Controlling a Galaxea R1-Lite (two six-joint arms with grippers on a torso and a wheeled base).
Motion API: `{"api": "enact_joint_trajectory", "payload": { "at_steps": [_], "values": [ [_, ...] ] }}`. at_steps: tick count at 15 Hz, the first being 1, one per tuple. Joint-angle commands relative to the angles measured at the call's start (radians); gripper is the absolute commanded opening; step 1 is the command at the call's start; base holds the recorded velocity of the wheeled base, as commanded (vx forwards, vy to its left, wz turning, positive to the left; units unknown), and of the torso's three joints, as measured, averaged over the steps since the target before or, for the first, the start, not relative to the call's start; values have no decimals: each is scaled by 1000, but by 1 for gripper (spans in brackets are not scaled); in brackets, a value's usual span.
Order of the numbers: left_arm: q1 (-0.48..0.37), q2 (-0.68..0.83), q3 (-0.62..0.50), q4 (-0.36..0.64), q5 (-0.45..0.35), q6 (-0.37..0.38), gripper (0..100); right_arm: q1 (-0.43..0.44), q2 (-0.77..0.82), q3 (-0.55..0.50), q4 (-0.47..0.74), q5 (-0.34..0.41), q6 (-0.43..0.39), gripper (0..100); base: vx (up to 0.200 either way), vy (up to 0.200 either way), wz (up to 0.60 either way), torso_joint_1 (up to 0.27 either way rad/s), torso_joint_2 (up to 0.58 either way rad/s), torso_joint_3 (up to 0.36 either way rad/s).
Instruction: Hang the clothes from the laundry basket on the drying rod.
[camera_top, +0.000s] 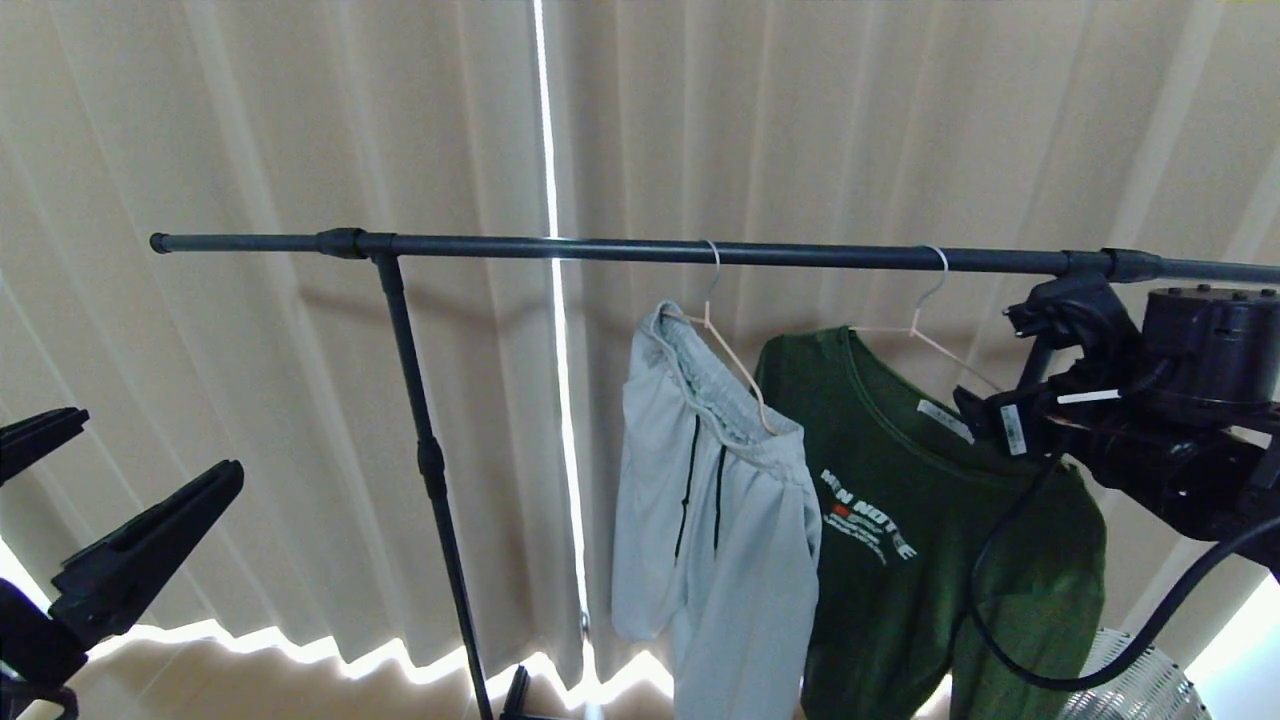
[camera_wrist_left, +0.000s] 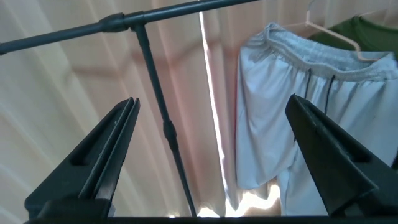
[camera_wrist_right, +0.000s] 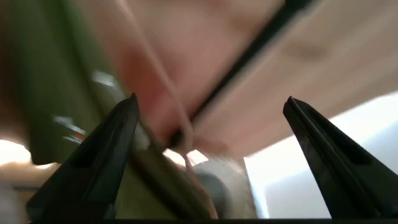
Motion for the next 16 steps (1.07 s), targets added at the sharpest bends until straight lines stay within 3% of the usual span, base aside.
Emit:
{"api": "enact_joint_trajectory", "payload": {
  "at_steps": [1,4,9,10,12,14,16],
  "values": [
    [9,35,2,-1,0,-9,100,-22,-48,101,-127,85,0,100,0,0,0,0,0,0],
    [12,52,0,-2,2,-30,100,-44,-71,184,-285,131,-3,100,0,0,0,0,0,0],
    [35,-20,92,1,20,-41,100,-47,-229,200,-253,132,-18,100,0,0,0,0,0,0],
    [184,-94,161,19,28,-39,100,-47,-344,237,-178,134,-23,100,0,0,0,0,0,0],
    [352,-172,166,124,19,-42,100,-47,-444,315,-129,164,-23,100,0,0,0,0,0,0],
    [386,-263,181,210,19,-55,100,-47,-546,394,-55,167,-24,100,0,0,0,0,0,0],
    [386,-367,224,289,22,-55,100,-48,-672,441,92,158,-24,100,0,0,0,0,0,0]
  ]
}}
